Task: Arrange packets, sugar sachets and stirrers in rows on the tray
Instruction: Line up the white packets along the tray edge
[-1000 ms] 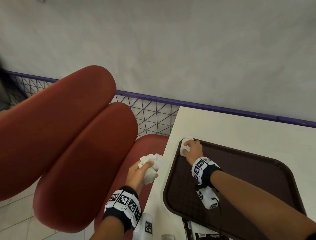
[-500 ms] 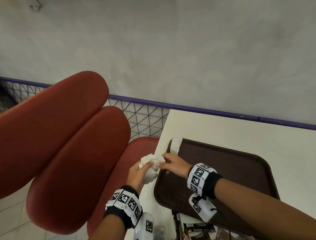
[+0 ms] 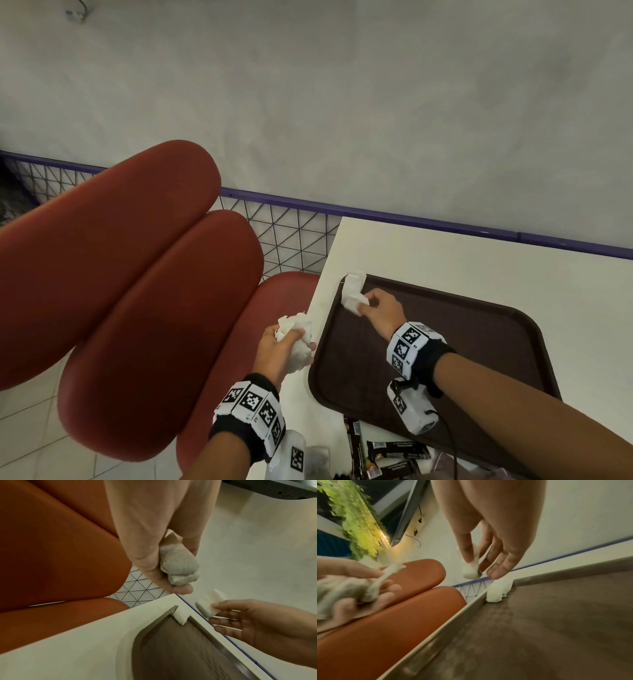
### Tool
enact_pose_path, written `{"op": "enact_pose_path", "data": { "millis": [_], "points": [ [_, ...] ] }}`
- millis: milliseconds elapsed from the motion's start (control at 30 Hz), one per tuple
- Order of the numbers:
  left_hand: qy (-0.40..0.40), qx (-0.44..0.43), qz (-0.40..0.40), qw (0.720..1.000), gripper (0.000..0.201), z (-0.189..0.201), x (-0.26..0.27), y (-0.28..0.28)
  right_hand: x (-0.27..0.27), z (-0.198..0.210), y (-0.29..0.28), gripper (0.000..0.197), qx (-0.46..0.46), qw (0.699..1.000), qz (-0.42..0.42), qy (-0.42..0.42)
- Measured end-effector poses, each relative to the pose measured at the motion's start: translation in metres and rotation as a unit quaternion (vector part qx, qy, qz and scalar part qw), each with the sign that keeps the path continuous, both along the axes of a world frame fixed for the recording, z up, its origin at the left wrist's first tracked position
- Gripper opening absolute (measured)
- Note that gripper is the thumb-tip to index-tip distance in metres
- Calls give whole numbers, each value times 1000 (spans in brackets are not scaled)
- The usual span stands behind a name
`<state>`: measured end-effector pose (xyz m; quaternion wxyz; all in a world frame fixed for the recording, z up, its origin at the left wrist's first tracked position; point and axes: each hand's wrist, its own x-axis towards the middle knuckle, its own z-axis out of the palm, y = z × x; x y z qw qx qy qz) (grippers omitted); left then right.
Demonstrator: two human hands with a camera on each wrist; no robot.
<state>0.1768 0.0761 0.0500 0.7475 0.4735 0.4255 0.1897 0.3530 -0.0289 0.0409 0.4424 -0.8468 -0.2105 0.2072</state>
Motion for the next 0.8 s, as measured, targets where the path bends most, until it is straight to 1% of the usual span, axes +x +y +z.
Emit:
{"op": "enact_pose_path", "data": {
  "millis": [67,100,200,300,333,400,467,500,533,700,800],
  "points": [
    [-2,-15,10,1000,31,-1,-2,2,8,-1,-1,3,-21,1000,-17,-8],
    [-1,-17,12,1000,31,-2,-3,3,12,-3,1,7,-29,999,-20,-6],
    [10,-13,9,1000,32,-6,-7,7,20,-10,8,15,-51,999,-12,-8],
    [26,2,14,1000,33,-12,-11,12,25,-17,19,15,-71,997,-8,-8],
    [32,9,16,999,32,-13,-12,14,26,-20,24,12,-76,997,-8,-6],
    [36,20,18,999,22,-16,-14,18,28,-24,31,4,-95,995,-7,-1],
    [27,20,11,999,11,-18,-15,19,29,-29,38,7,-112,994,-7,4],
    [20,21,8,1000,8,-19,-16,20,30,-32,40,11,-117,993,-6,7],
    [14,22,9,1000,9,-20,-17,21,31,-34,43,15,-121,993,-6,10],
    [0,3,37,999,24,-32,-19,27,33,-41,52,23,-163,987,-3,5],
    [1,-2,39,999,23,-38,-19,31,34,-46,56,17,-163,986,-13,4]
  ]
}}
